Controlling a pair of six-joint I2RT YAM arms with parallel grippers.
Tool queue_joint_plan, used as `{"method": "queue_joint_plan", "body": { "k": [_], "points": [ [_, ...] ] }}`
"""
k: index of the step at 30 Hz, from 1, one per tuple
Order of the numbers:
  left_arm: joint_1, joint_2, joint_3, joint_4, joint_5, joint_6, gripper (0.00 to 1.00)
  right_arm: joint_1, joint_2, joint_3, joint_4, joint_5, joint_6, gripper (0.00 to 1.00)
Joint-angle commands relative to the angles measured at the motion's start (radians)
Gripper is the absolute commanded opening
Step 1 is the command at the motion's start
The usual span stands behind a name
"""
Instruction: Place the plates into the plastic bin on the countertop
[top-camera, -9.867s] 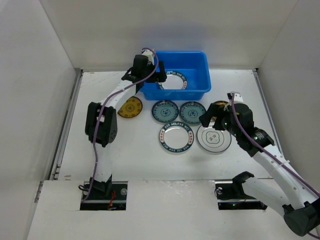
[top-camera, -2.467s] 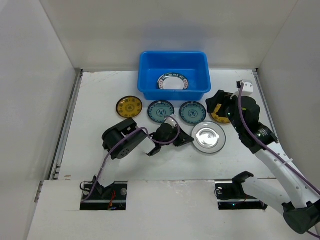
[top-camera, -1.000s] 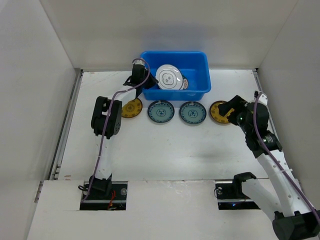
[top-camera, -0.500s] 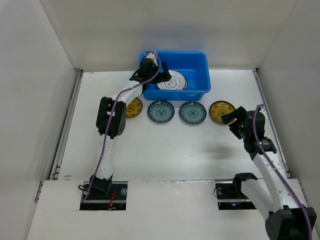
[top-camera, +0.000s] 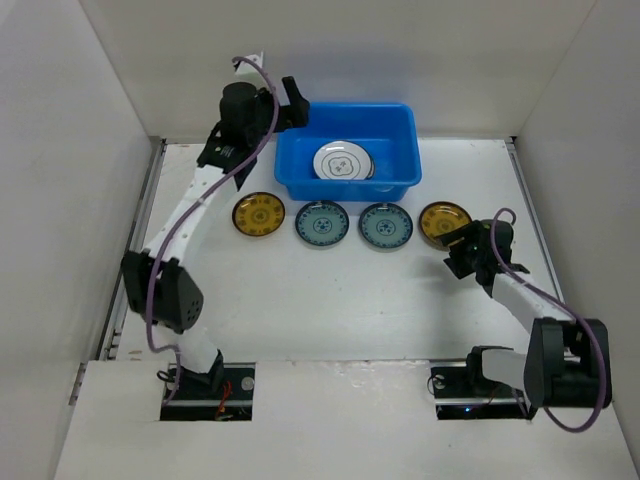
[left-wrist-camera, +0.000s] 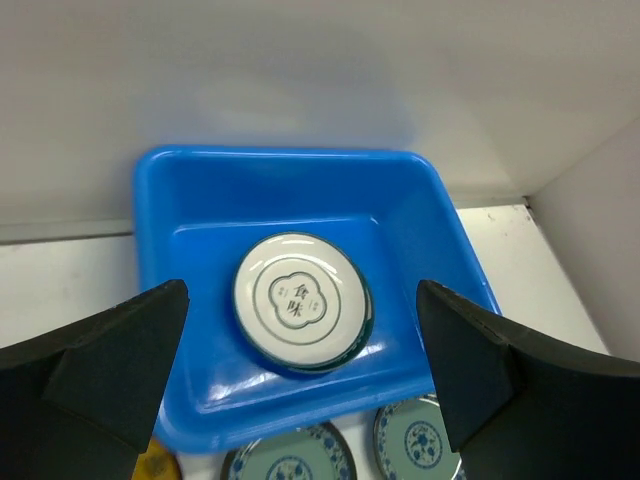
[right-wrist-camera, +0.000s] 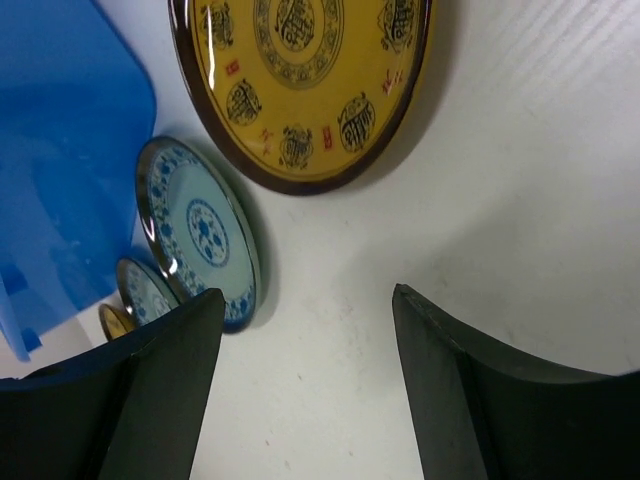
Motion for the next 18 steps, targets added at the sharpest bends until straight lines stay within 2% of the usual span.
{"method": "queue_joint_plan", "body": {
  "k": [1, 5, 11, 14, 18],
  "points": [
    [0.008, -0.13, -0.199, -0.012, -0.116, 0.008, 1.0, -0.021, 0.08, -0.017, 0.224, -0.022, 0.082, 0.73],
    [-0.008, -0.265, -0.435, -0.018, -0.253, -0.058, 1.0, -0.043, 0.183, -0.026, 0.313, -0.027, 0.114, 0.71],
    [-0.045, -0.502, -0.744, -0.021, -0.336, -0.139, 1.0, -0.081, 0.287, -0.037, 0.399, -0.013, 0.169, 0.68],
    [-0.058, -0.627, -0.845, -0.061, -0.339, -0.163, 1.0, -0.099, 0.321, -0.043, 0.439, -0.001, 0.2, 0.65],
    [-0.039, -0.756, -0.91, -0.166, -0.339, -0.194, 1.0, -0.113, 0.358, -0.043, 0.461, 0.002, 0.238, 0.52]
  ]
}}
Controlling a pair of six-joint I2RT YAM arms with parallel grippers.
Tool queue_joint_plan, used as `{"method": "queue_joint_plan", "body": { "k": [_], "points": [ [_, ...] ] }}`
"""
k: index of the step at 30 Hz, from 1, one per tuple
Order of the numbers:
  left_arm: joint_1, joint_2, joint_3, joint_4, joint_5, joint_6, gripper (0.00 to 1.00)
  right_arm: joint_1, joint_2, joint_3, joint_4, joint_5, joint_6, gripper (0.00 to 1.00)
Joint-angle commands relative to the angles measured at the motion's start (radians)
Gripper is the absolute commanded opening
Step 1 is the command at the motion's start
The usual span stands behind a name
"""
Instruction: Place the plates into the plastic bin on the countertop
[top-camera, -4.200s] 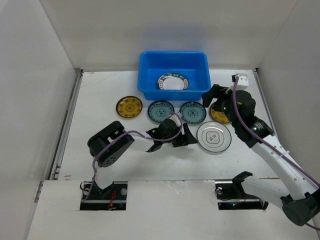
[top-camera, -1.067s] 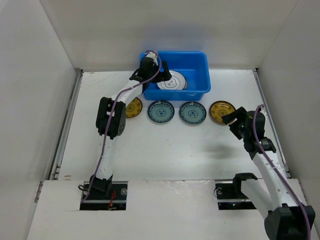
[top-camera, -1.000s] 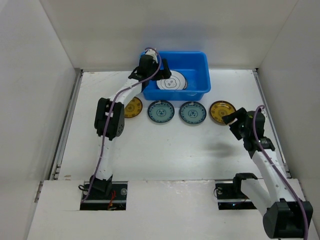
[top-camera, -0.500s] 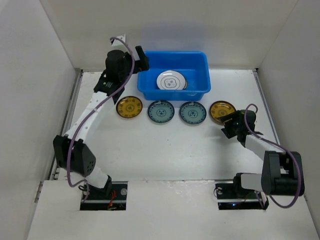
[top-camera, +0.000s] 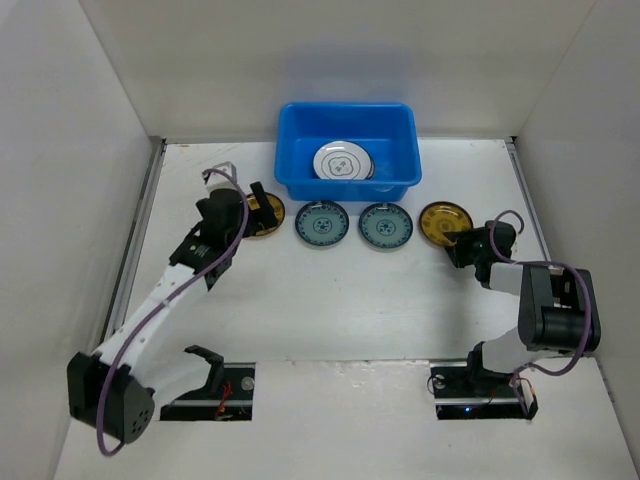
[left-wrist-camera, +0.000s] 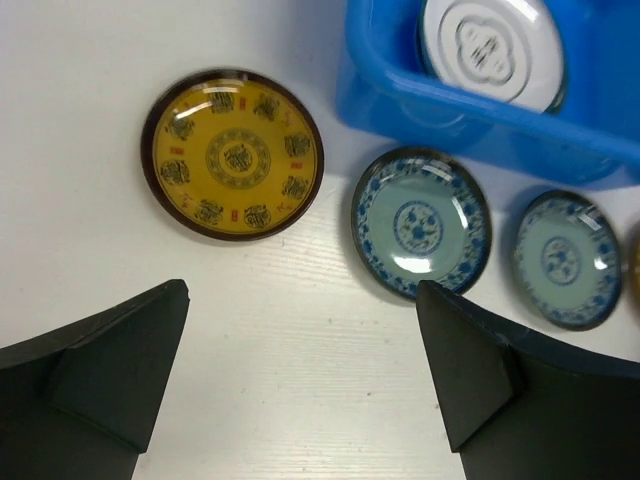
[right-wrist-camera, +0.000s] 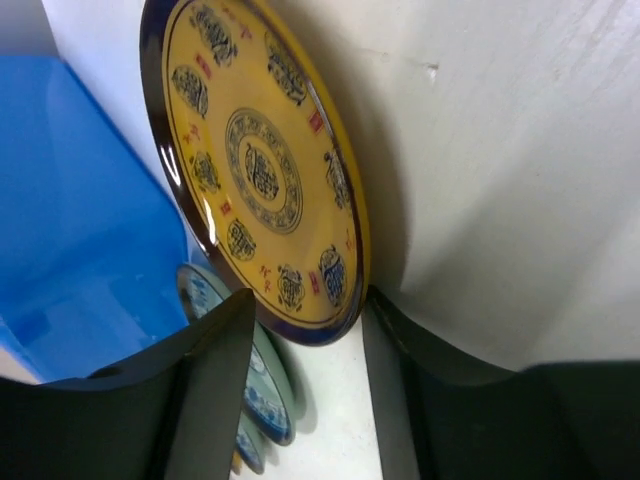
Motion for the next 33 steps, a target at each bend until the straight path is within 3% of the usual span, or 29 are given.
{"method": "queue_joint_plan", "body": {
  "k": [1, 8, 12, 18, 25, 28, 33],
  "points": [
    [0.021, -0.134, -0.034, -0.042, -0.038, -0.046, 1.0, -0.011, 0.032, -0.011, 0.056, 0.032, 0.045, 0.5],
    [0.061, -0.289, -0.094, -0.151, -0.044, -0.062, 1.0, -0.017, 0.061, 0.001, 0.056, 0.041, 0.09, 0.14],
    [0.074, -0.321, -0.106, -0.177, -0.042, -0.066, 1.0, -0.017, 0.057, 0.008, 0.058, 0.04, 0.099, 0.0],
    [0.076, -0.335, -0.112, -0.177, -0.036, -0.072, 1.0, -0.036, -0.107, -0.002, 0.012, 0.078, 0.087, 0.0],
    [0.07, -0.335, -0.126, -0.163, -0.044, -0.071, 1.0, -0.047, -0.371, 0.169, -0.259, 0.121, -0.04, 0.0],
    [0.068, -0.325, -0.124, -0.171, -0.044, -0.072, 1.0, -0.038, -0.367, 0.318, -0.346, 0.114, -0.109, 0.0],
    [0.07, -0.347, -0.156, -0.183, -0.044, -0.11, 1.0, 0.125, -0.183, 0.661, -0.461, 0.086, -0.273, 0.0]
  ]
}}
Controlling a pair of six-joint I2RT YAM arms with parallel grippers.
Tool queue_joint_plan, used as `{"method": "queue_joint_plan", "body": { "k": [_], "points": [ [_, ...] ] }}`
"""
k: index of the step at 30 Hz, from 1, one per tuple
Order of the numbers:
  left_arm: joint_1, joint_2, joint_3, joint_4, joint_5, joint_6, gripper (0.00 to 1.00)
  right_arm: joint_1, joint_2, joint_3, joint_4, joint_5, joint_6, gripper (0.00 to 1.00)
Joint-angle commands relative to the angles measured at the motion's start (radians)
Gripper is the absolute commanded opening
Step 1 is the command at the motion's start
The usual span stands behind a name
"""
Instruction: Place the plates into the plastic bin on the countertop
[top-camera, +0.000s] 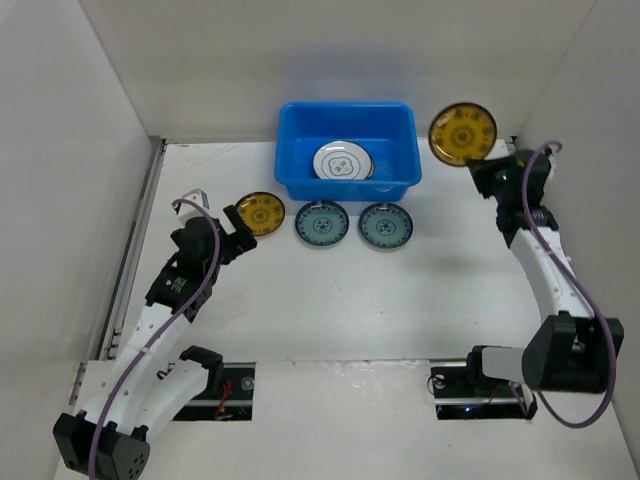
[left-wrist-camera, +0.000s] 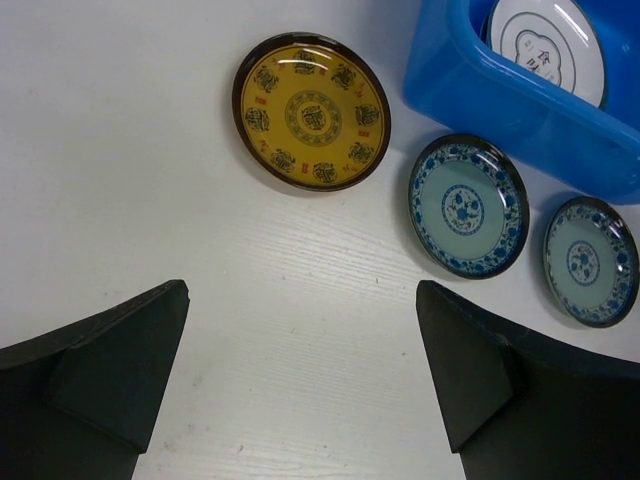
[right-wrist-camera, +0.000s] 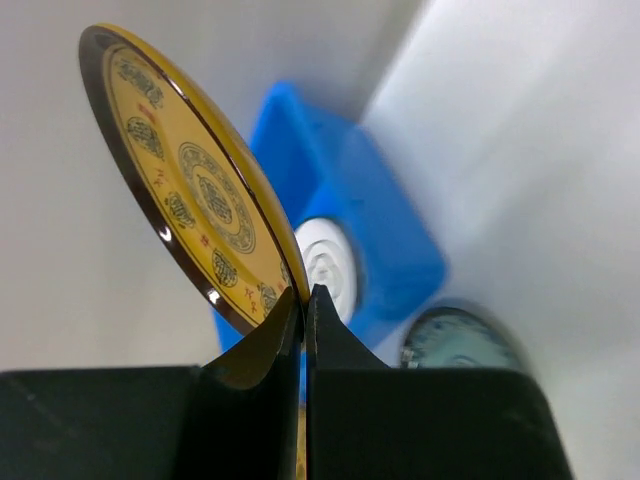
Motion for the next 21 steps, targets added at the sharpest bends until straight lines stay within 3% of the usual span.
{"method": "queue_joint_plan", "body": {
  "k": [1, 8, 14, 21],
  "points": [
    [0.001, -0.033, -0.033, -0.009, -0.013, -0.046, 1.0, 0.13, 0.133, 0.244, -0.096, -0.023, -0.165, 0.01],
    [-0.005, -0.058, -0.074, -0.076, -0.015, -0.155, 1.0, 0.31, 0.54, 0.686, -0.226, -0.04, -0.308, 0.01],
    [-0.014, -0.122, -0.102, -0.121, -0.05, -0.215, 1.0, 0.36, 0.786, 0.86, -0.197, -0.031, -0.326, 0.01],
    [-0.005, -0.15, -0.099, -0.179, -0.052, -0.226, 1.0, 0.391, 0.961, 1.012, -0.217, -0.036, -0.328, 0.06]
  ]
}}
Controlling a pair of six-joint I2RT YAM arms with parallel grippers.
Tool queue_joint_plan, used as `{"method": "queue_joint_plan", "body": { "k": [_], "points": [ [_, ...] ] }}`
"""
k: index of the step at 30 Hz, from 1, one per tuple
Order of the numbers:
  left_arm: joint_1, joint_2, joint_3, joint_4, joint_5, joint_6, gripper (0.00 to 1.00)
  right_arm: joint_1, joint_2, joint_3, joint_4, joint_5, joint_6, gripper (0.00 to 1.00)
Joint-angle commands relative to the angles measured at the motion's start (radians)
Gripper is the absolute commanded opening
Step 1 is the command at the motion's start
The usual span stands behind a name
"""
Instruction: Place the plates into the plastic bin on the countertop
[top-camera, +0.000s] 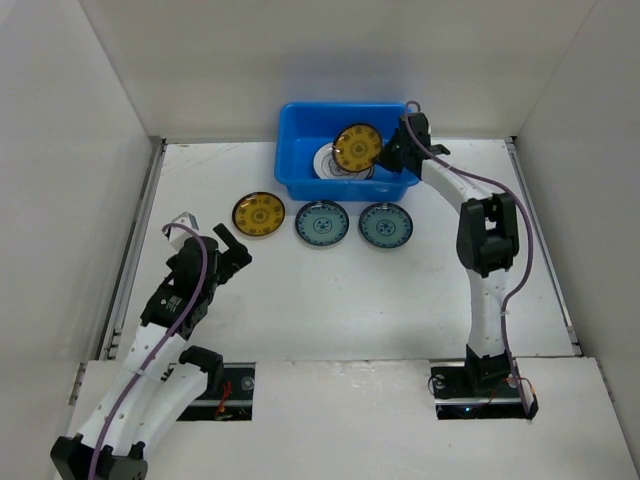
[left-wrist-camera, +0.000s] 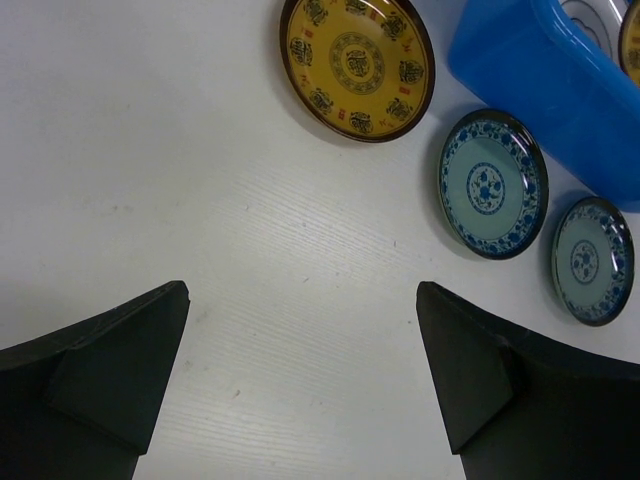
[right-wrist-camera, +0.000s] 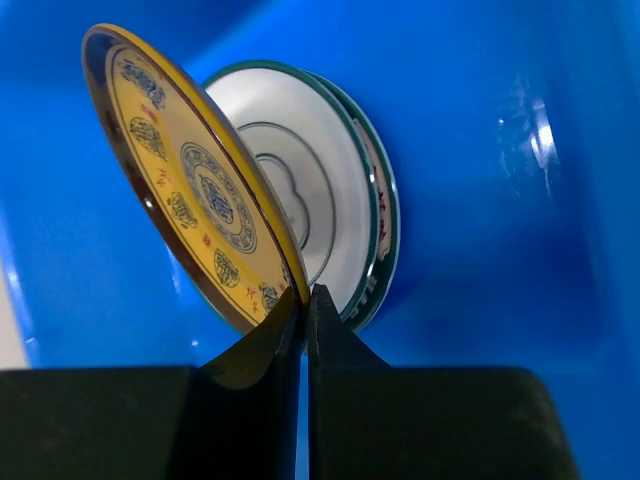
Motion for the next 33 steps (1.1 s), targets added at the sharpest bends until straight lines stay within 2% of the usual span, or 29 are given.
{"method": "queue_joint_plan", "body": {
  "k": [1, 9, 16, 19, 25, 29, 33],
  "points": [
    [0.005, -0.015, -0.006, -0.048, -0.02, -0.043, 1.0, 0.02, 0.017, 0.126, 0.021, 0.0, -0.019, 0.08],
    [0.002, 0.044, -0.017, -0.043, -0.014, -0.072, 1.0, 0.034, 0.113, 0.192, -0.018, -0.016, -0.032, 0.16],
    [-0.006, 0.116, -0.018, 0.032, 0.005, -0.087, 1.0, 0.043, 0.141, 0.228, -0.101, -0.005, -0.078, 0.34],
    [0.003, 0.145, -0.018, 0.061, 0.02, -0.095, 1.0, 0.048, 0.13, 0.217, -0.116, -0.004, -0.091, 0.48],
    [0.037, 0.23, -0.032, 0.173, 0.069, -0.117, 1.0, 0.077, 0.013, 0.157, -0.108, 0.036, -0.173, 0.75],
    [0.095, 0.337, -0.064, 0.319, 0.169, -0.147, 1.0, 0.094, -0.141, 0.058, -0.062, 0.047, -0.21, 0.78],
    [0.201, 0.458, -0.101, 0.503, 0.264, -0.218, 1.0, 0.096, -0.307, -0.07, -0.001, 0.044, -0.231, 0.8]
  ]
}}
